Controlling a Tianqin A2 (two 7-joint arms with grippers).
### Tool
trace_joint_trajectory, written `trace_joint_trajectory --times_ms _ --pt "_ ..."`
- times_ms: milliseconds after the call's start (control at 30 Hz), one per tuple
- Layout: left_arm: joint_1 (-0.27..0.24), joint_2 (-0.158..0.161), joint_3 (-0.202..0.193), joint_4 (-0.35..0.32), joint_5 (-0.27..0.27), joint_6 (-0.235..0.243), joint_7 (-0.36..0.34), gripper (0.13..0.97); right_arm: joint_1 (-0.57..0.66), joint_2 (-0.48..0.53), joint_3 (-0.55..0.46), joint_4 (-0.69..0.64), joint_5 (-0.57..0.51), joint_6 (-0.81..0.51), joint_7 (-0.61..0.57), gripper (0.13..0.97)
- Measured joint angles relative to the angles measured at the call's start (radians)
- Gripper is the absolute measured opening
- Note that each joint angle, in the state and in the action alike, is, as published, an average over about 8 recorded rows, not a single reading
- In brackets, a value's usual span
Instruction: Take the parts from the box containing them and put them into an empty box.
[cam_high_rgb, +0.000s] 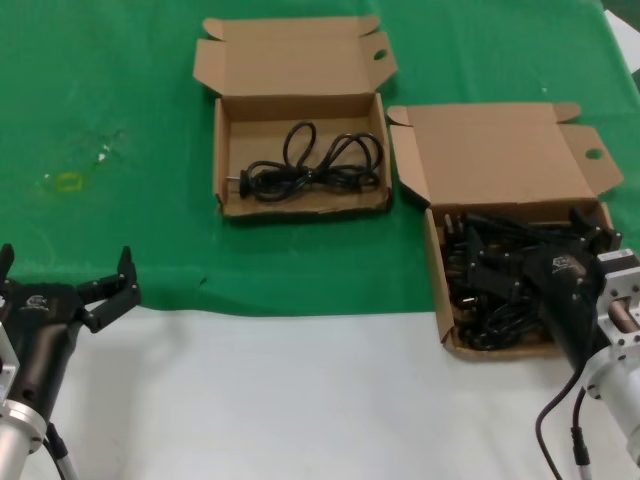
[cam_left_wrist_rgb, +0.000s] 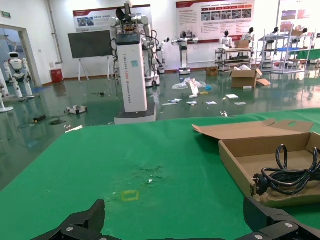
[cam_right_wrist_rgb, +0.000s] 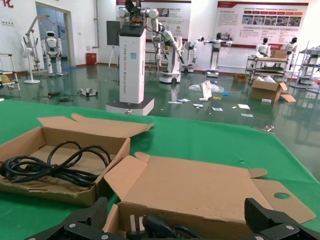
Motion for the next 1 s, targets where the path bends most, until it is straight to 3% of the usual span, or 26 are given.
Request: trace_joint_trajectory --times_ms 1000 --pt "0.000 0.000 0.000 0.000 0.000 0.000 0.000 0.966 0.000 0.000 0.000 0.000 0.000 0.000 0.000 0.966"
